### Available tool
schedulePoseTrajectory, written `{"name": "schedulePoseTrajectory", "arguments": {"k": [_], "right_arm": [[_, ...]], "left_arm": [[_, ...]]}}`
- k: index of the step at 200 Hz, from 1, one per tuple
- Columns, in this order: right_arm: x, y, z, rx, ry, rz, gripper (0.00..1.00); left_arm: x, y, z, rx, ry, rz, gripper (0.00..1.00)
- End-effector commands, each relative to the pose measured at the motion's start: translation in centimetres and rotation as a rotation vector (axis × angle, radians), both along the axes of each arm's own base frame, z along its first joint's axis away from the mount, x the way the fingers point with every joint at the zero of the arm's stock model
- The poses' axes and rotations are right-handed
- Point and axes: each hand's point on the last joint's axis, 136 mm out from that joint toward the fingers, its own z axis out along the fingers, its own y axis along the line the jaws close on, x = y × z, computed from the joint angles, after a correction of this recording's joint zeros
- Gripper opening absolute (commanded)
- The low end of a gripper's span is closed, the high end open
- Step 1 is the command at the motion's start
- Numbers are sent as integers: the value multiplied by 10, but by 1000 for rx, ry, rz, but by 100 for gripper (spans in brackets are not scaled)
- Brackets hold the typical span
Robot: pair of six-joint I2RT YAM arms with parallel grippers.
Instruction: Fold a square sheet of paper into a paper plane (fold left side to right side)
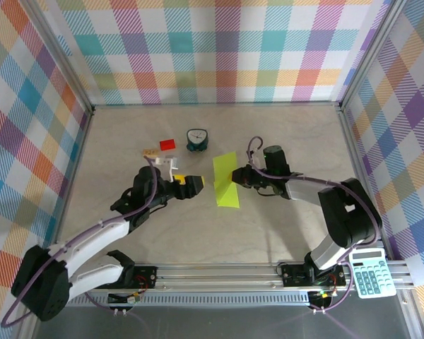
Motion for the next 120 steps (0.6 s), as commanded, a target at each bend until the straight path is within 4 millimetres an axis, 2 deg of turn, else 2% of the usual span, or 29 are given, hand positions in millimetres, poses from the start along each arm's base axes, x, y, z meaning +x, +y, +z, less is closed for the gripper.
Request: {"name": "schedulePoseTrajectory", "arguments": {"k": [1,25,57,92,120], "right_arm": [[7,-5,29,40,-87,1,0],[11,-11,51,94,-127,-24,0],[12,-12,82,167,-175,-36,0],[11,-11,114,245,-219,-41,0],[8,-11,128,282,-231,-46,0]], "left_arm": [[-1,12,22,-77,-71,38,100],[-9,18,40,-174,-113,42,100],[-17,18,51,-285,-136,28,100],[-19,12,49,-353,-101,-7,100],[-17,1,43,-424,-64,-51,100]]}}
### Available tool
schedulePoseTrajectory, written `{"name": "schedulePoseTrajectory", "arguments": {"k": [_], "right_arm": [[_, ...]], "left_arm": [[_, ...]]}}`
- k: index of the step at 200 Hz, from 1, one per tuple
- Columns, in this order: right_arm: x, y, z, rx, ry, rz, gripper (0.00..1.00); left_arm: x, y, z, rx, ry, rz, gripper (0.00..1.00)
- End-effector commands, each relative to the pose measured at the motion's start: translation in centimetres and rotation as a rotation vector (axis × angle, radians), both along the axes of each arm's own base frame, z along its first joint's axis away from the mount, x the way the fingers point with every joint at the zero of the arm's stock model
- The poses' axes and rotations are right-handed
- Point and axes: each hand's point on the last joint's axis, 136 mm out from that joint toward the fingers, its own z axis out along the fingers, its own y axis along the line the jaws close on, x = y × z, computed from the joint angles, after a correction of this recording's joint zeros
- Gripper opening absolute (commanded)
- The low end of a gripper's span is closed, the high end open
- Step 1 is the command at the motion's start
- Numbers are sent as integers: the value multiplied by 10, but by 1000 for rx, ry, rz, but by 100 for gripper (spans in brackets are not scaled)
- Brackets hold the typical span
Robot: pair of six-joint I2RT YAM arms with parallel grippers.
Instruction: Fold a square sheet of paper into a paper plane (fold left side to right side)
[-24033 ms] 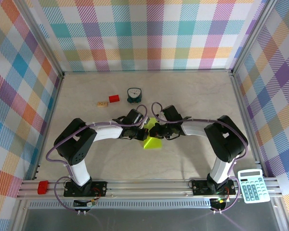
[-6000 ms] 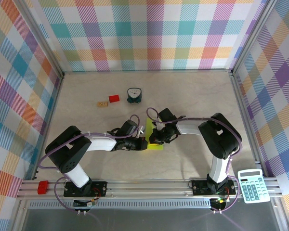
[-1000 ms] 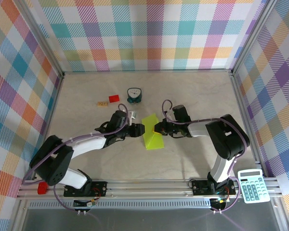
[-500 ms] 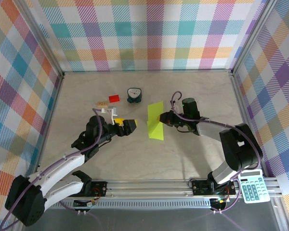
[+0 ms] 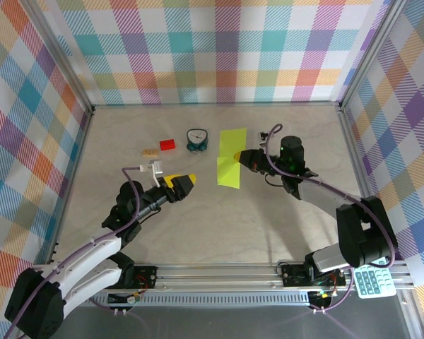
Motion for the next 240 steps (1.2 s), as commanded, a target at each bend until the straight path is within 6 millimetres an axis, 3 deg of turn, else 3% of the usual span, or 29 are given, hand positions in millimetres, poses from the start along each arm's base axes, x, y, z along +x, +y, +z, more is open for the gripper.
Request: {"name": "schedulePoseTrajectory", "arguments": {"k": [1,66,104,153,199,240], "right_arm": [[-7,2,28,73,-51,21,0],[-12,9,44,173,-49,43,0],[-21,21,41,187,-19,81,0],[-26,32,34,204,8,114,0],[-28,34,29,202,19,116,0],[-29,33,30,195,13,118,4]], "left_arm": [[-1,-10,12,-111,-16,-63,100],[7,-59,14,-217,23,-247,100],[14,-72,18,-226,25,-282,92],[19,-84,23,-245,40,-333,78],[21,-83,20,-233,53,-320,65],[23,-79,16,-206,63,-286,38]]}}
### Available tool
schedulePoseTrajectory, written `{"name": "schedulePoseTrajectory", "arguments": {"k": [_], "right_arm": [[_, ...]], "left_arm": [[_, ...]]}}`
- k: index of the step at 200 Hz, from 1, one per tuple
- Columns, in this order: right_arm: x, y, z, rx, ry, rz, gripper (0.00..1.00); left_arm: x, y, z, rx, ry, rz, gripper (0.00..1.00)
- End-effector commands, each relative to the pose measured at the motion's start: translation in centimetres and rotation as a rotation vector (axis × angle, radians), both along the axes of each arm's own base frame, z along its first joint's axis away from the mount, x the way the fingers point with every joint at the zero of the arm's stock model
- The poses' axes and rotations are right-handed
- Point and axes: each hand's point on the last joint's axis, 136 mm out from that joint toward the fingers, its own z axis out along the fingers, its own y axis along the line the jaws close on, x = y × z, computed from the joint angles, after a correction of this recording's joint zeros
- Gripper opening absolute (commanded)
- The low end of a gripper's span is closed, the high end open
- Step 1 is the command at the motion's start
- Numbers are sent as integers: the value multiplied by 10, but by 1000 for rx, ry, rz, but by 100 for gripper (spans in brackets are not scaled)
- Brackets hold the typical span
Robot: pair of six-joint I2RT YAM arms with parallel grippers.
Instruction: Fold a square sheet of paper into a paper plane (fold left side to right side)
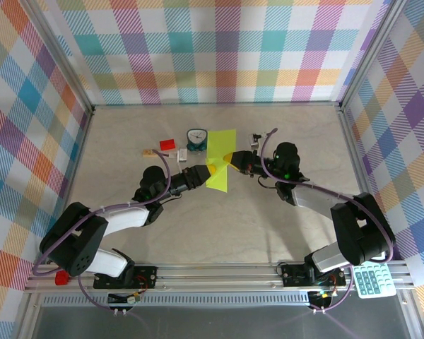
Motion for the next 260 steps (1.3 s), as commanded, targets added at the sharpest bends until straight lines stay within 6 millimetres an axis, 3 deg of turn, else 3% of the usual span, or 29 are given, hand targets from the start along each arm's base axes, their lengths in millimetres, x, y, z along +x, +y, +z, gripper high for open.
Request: {"name": "schedulePoseTrajectory", "arguments": {"k": [1,65,104,143,212,260], "right_arm": [[-5,2,5,10,-31,19,4],[-4,-3,4,-54,-54,-11,25],[-4,-17,-2,-178,-75,-71,46],[-3,-47,-16,-394,-89,-176,68],[-6,-120,-44,-779,-53,-395,93],[-12,-152,-51,-911,-30,-487,99]], "left_arm": [[-1,0,19,-12,-52,5,37],[-4,6,19,40,-57,32,0],[-6,10,18,117,-67,43,0],[-10,24,8,301,-83,82,0],[-14,72,-30,852,-65,172,0],[-15,90,-55,1355,-95,221,0]]}}
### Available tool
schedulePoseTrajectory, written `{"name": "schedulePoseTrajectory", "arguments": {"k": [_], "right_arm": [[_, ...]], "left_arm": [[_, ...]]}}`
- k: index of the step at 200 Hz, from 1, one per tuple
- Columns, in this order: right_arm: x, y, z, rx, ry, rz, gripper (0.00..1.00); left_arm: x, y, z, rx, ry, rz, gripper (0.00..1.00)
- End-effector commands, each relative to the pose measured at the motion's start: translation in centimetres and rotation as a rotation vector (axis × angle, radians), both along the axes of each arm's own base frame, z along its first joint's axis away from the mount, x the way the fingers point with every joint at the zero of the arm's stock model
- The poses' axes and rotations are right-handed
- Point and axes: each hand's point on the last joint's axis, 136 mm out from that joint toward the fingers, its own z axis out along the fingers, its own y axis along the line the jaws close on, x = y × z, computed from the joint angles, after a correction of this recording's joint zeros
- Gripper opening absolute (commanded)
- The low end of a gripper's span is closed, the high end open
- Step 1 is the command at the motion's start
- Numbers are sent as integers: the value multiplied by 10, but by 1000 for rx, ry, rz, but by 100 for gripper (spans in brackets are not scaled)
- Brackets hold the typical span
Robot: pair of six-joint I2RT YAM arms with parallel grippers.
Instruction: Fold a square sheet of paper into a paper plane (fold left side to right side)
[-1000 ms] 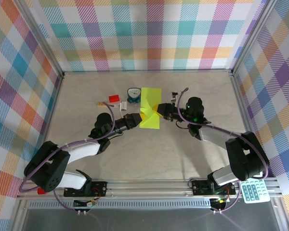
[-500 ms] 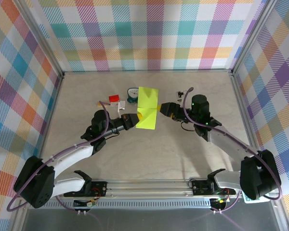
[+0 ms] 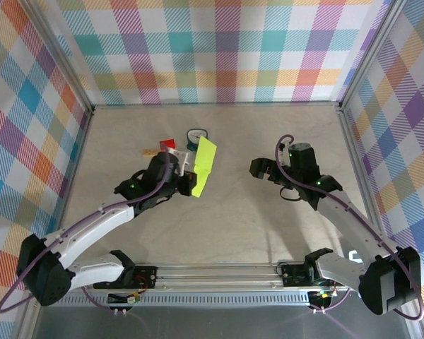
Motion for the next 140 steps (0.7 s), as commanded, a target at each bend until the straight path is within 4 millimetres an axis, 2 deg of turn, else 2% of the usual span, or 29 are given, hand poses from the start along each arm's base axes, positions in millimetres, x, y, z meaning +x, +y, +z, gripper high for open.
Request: {"name": "schedulePoseTrajectory", "arguments": {"k": [1,42,75,107,140], "right_arm": [[-4,-24,4,-110,-10,-60,99],[-9,-37,-2,-137,-9,-104,99],[-12,-45,-3,-148,-11,-121,99],[-14,-54,-3,-161,-12,-149,99],[-17,-66,-4,-178,0,-188,99]], "left_arm": [[-3,33,-23,386,-6,54,0],[10,40,-33,744,-59,160,0],[14,35,-39,936,-111,225,0],[13,30,-56,1053,-105,263,0],[7,21,-85,1048,-20,267,0]]}}
